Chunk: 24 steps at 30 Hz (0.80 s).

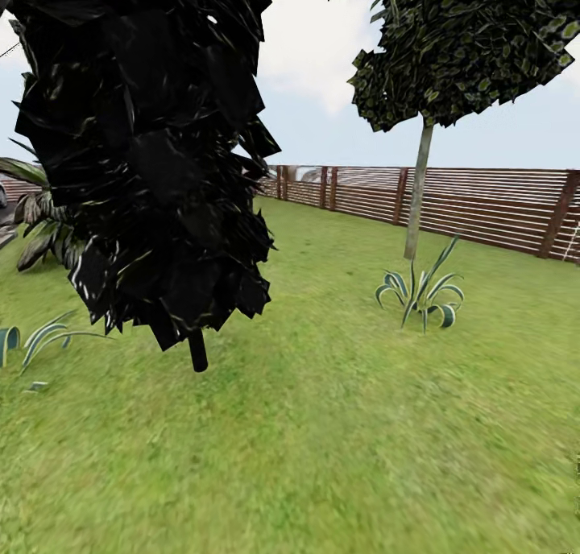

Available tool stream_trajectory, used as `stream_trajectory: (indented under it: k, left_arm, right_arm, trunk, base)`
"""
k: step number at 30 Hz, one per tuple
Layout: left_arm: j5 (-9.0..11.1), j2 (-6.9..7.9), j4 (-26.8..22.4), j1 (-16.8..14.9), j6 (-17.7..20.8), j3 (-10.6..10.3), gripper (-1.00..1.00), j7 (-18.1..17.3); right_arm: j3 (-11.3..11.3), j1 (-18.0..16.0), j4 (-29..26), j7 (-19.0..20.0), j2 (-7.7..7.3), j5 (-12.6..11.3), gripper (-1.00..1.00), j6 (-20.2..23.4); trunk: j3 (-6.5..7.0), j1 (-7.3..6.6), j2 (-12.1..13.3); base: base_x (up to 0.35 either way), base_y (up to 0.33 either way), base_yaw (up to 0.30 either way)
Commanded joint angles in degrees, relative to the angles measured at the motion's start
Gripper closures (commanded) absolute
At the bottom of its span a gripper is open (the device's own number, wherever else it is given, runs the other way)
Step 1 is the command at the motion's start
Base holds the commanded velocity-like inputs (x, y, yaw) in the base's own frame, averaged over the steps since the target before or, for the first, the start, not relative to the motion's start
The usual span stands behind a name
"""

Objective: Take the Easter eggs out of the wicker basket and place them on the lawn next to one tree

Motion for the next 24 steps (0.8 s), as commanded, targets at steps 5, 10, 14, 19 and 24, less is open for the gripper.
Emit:
stream_trajectory:
  k: [5,10,14,19,24]
  left_arm:
    - [-0.01,0.01,0.03,-0.04,-0.19,-0.29,-1.0,0.08]
    - [-0.01,0.01,0.02,-0.04,-0.19,-0.29,-1.0,0.08]
    - [-0.01,0.01,0.0,-0.04,-0.18,-0.29,-1.0,0.08]
    - [-0.01,0.01,0.01,-0.04,-0.18,-0.29,-1.0,0.08]
    - [-0.01,0.01,0.02,-0.04,-0.19,-0.29,-1.0,0.08]
  right_arm:
    - [0.37,0.01,-0.08,-0.02,-0.02,-0.02,-1.0,-0.07]
    - [0.37,0.01,-0.08,-0.02,-0.02,-0.03,-1.0,-0.07]
    - [0.37,0.01,-0.08,-0.02,-0.01,-0.02,-1.0,-0.07]
    - [0.36,0.01,-0.08,-0.02,-0.03,-0.02,-1.0,-0.07]
    - [0.36,0.01,-0.08,-0.02,-0.03,-0.02,-1.0,-0.07]
  trunk:
    - [0.13,0.05,-0.07]
    - [0.37,0.05,-0.07]
    - [0.56,0.05,-0.07]
    - [0.81,0.05,-0.07]
    - [1.05,0.05,-0.07]
  base:
    - [0.337,0.0,-0.268]
    - [0.336,0.0,-0.267]
    - [0.337,0.0,-0.266]
    - [0.337,0.0,-0.265]
    - [0.336,0.0,-0.265]
